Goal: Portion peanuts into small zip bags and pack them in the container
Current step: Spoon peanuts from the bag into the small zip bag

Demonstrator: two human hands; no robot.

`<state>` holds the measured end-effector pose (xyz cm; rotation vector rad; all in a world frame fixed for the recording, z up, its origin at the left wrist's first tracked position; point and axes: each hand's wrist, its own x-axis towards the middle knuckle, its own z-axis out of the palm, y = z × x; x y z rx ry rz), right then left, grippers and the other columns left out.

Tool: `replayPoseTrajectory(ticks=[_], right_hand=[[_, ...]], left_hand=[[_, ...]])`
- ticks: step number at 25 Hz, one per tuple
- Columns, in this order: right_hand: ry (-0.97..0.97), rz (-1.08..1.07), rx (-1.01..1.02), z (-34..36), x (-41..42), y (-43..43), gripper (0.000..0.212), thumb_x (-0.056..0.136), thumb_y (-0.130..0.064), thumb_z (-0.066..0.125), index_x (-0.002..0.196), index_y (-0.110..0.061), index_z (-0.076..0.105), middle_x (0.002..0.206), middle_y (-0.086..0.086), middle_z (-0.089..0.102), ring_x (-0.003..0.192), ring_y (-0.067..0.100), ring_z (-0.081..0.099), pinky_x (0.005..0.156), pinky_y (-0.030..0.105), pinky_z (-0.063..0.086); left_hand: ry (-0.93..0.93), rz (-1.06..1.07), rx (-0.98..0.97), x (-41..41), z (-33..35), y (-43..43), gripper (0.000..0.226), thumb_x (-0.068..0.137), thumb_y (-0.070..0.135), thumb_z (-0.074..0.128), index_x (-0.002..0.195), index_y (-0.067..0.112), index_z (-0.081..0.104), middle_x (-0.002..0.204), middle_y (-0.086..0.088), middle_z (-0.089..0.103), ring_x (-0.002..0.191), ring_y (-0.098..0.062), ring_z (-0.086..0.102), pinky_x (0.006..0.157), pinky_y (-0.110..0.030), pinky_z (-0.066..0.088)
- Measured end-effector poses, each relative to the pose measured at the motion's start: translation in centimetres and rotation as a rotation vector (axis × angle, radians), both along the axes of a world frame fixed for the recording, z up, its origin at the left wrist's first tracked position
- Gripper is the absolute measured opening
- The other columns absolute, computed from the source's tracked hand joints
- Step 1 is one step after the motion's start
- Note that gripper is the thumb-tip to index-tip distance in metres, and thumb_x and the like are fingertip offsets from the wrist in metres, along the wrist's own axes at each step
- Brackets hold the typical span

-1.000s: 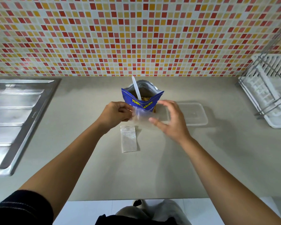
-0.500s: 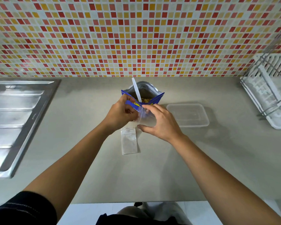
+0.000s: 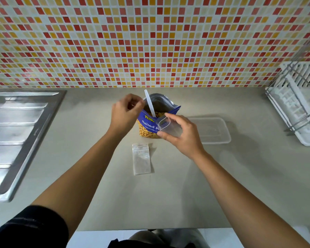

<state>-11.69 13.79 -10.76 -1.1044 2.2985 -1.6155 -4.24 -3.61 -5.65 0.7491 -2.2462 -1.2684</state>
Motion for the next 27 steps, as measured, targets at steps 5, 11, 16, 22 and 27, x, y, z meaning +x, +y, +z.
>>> replayPoseTrajectory(ticks=[5, 11, 16, 22, 27], right_hand=[[-0.193, -0.084, -0.053, 0.1, -1.0, -0.8, 0.054, 0.074, -0.03, 0.077, 0.123, -0.017, 0.057, 0.114, -0.003, 0.064, 0.102, 0.005, 0.059, 0.076, 0.005, 0.044], [-0.282, -0.111, -0.03, 0.2, -3.2, -1.4, 0.053, 0.075, -0.04, 0.075, 0.121, -0.022, 0.056, 0.12, -0.005, 0.063, 0.102, 0.012, 0.061, 0.073, 0.016, 0.052], [-0.343, -0.114, -0.067, -0.2, -3.5, -1.7, 0.051, 0.075, -0.039, 0.075, 0.12, -0.023, 0.058, 0.115, -0.005, 0.065, 0.102, 0.013, 0.062, 0.072, 0.022, 0.055], [-0.371, -0.097, -0.072, 0.1, -3.4, -1.4, 0.045, 0.076, -0.037, 0.074, 0.116, -0.025, 0.058, 0.111, -0.007, 0.066, 0.102, 0.01, 0.062, 0.073, 0.025, 0.057], [-0.343, -0.098, -0.062, 0.0, -3.7, -1.0, 0.046, 0.073, -0.042, 0.075, 0.114, -0.027, 0.059, 0.111, -0.006, 0.067, 0.102, 0.013, 0.064, 0.076, 0.029, 0.057]], left_hand=[[-0.233, -0.031, -0.246, -4.6, 0.3, -2.0, 0.038, 0.086, 0.035, 0.063, 0.113, 0.008, 0.063, 0.105, -0.005, 0.066, 0.089, -0.013, 0.055, 0.075, -0.025, 0.045], [-0.221, -0.075, -0.331, -5.9, 0.2, -1.2, 0.027, 0.084, 0.028, 0.063, 0.101, 0.009, 0.058, 0.093, -0.006, 0.062, 0.083, -0.015, 0.052, 0.068, -0.026, 0.044], [-0.335, -0.115, -0.239, -8.1, 0.5, -1.8, 0.049, 0.084, 0.047, 0.061, 0.12, 0.014, 0.059, 0.104, -0.001, 0.062, 0.089, -0.013, 0.05, 0.075, -0.024, 0.04], [-0.149, -0.194, -0.266, -7.5, 2.7, -1.6, 0.017, 0.09, 0.025, 0.058, 0.09, 0.008, 0.061, 0.078, -0.002, 0.058, 0.068, -0.012, 0.049, 0.06, -0.019, 0.036], [-0.266, -0.271, -0.644, -3.5, 2.0, -2.2, 0.023, 0.094, 0.026, 0.05, 0.1, 0.006, 0.06, 0.082, -0.011, 0.066, 0.078, -0.027, 0.06, 0.072, -0.036, 0.05]])
